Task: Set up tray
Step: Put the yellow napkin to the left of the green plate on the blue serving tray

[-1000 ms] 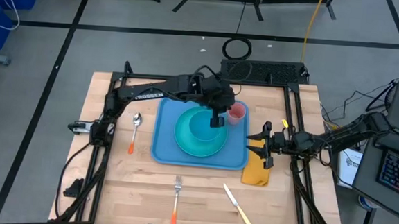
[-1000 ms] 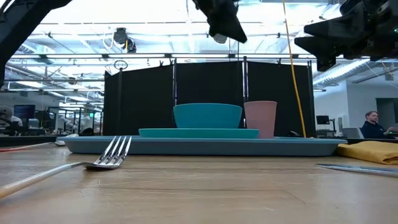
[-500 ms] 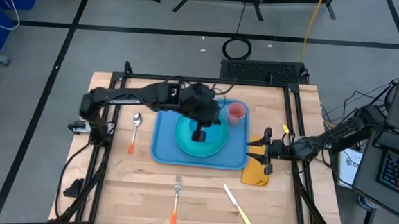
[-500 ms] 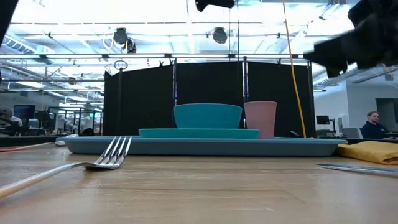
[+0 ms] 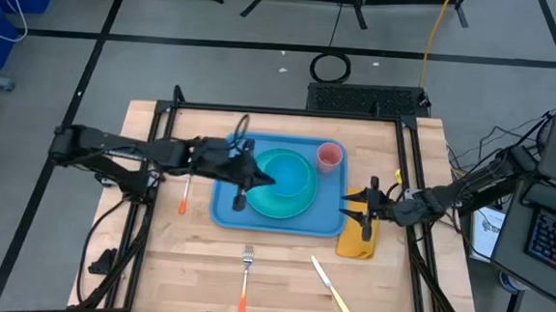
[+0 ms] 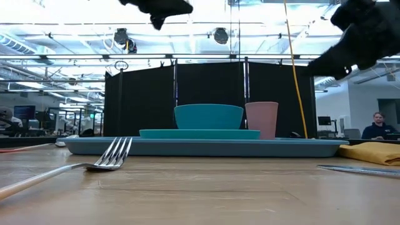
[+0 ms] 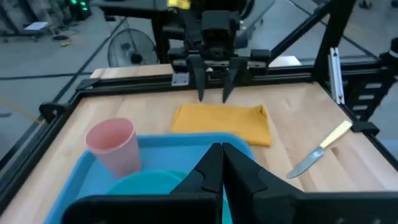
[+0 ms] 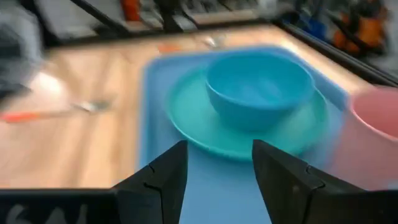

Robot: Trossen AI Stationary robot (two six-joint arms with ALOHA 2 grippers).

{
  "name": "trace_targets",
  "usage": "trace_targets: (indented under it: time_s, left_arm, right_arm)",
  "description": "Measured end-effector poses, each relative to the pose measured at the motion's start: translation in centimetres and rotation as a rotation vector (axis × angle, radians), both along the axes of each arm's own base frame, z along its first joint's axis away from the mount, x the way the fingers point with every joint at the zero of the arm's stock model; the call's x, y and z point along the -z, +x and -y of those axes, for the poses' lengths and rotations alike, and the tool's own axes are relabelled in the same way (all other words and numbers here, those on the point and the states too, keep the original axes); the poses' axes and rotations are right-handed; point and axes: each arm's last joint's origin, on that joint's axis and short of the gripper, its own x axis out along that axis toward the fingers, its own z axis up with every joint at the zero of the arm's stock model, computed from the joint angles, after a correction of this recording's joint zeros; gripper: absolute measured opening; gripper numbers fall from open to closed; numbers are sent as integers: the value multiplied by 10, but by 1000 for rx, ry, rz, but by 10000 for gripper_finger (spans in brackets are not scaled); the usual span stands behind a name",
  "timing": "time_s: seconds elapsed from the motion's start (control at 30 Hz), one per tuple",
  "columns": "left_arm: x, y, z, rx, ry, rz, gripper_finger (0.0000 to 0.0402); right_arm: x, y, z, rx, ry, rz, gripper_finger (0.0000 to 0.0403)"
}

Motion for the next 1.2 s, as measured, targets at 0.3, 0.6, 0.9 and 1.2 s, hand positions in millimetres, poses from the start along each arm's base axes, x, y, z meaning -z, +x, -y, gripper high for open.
trace_targets:
  time_s: [0.3, 0.6, 0.9, 1.2]
  left_arm:
    - [36, -39, 12, 51, -17, 111, 2]
    - [70, -90, 17, 89, -54, 252, 5]
    - [94, -120, 15, 101, -80, 317, 4]
    - [117, -138, 13, 95, -87, 397, 7]
  right_arm:
    - [-24, 11, 10, 161, -19, -114, 169]
    - [-16, 11, 30, 204, 149, -223, 169]
    - [-18, 6, 54, 278, 286, -357, 169]
    - [-32, 6, 76, 252, 425, -505, 169]
